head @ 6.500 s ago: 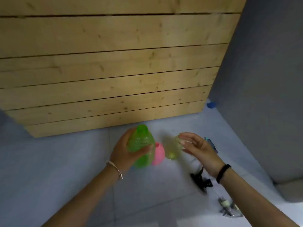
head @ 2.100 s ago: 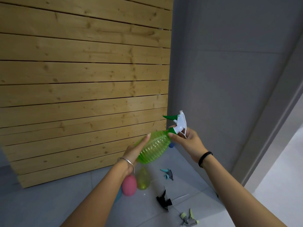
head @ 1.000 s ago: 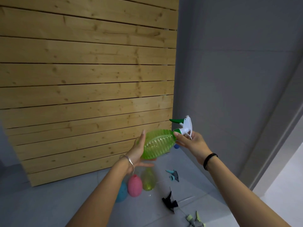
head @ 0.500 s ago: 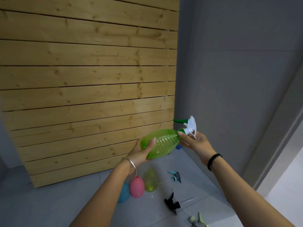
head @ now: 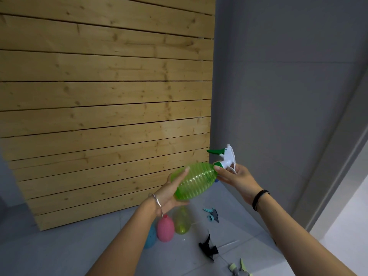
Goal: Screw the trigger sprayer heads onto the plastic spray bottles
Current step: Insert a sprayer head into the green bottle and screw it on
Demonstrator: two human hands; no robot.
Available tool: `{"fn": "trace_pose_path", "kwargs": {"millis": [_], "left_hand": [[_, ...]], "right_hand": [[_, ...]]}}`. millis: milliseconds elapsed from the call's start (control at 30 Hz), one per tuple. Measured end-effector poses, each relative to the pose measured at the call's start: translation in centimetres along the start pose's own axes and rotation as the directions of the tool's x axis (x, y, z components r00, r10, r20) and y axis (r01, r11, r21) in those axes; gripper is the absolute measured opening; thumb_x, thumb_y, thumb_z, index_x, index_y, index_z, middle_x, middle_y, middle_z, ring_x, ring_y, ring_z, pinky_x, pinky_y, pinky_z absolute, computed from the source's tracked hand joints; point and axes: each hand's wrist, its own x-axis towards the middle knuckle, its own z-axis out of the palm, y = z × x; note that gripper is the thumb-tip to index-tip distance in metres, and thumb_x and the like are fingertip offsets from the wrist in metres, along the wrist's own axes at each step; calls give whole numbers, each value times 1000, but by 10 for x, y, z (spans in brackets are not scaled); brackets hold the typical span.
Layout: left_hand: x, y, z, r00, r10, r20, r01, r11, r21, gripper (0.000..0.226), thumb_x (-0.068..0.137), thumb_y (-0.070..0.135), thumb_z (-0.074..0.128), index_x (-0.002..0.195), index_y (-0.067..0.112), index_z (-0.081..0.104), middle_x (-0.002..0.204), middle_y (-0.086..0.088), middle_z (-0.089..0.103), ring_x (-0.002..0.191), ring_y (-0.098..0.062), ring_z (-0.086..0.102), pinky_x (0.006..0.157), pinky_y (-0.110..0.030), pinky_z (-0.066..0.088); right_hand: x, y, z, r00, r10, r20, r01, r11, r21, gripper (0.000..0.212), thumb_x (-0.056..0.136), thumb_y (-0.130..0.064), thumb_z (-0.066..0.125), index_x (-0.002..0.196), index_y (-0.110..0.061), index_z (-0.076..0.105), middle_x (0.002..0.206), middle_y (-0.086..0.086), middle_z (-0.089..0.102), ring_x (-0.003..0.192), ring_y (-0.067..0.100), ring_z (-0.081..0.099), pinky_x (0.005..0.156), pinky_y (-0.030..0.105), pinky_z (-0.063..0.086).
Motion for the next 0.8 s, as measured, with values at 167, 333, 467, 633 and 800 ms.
{"fn": "trace_pose_path", "kwargs": {"millis": [167,333,467,633,800], "left_hand": [[1,-2,0,998,8,-55,-5,998,55,86,58,68,61,130,26,44,136,-9,53,104,-27,66,79,-41,59],[-5,2,6,999,53,-2,-53,998,19,129,30,67,82,140,21,34,139,-7,51,121,-23,55,84,-37,57],[-5,5,7,997,-24,-74,30,996,81,100,52,78,57,139,39,27,146,-3,36,123,-32,52,76,-47,58],[-1,2,7,990,125,-68,-111,977,181,130,37,53,89,146,25,23,130,5,53,114,-12,56,92,-34,53],[-3,3,10,997,16,-79,-10,997,70,75,71,67,56,136,39,31,137,7,33,123,-26,47,77,-50,58]], "right_hand": [[1,-1,1,1000,-20,-10,20,1000,-11,32,83,-23,69,108,-1,67,111,15,71,106,23,67,90,27,55],[3,-1,-1,997,-22,-72,24,999,30,40,82,-25,70,115,-3,63,109,15,72,103,23,69,96,35,53],[2,3,-1,998,-15,-69,15,1000,6,40,80,-27,72,112,-4,66,108,11,73,103,20,69,94,33,53],[1,4,-7,993,0,-119,8,998,63,42,80,-31,71,112,-4,66,106,13,74,102,21,70,90,28,55],[2,2,-3,995,-15,-94,18,999,26,53,81,-28,71,125,-2,58,106,13,74,102,22,70,88,27,56]]}}
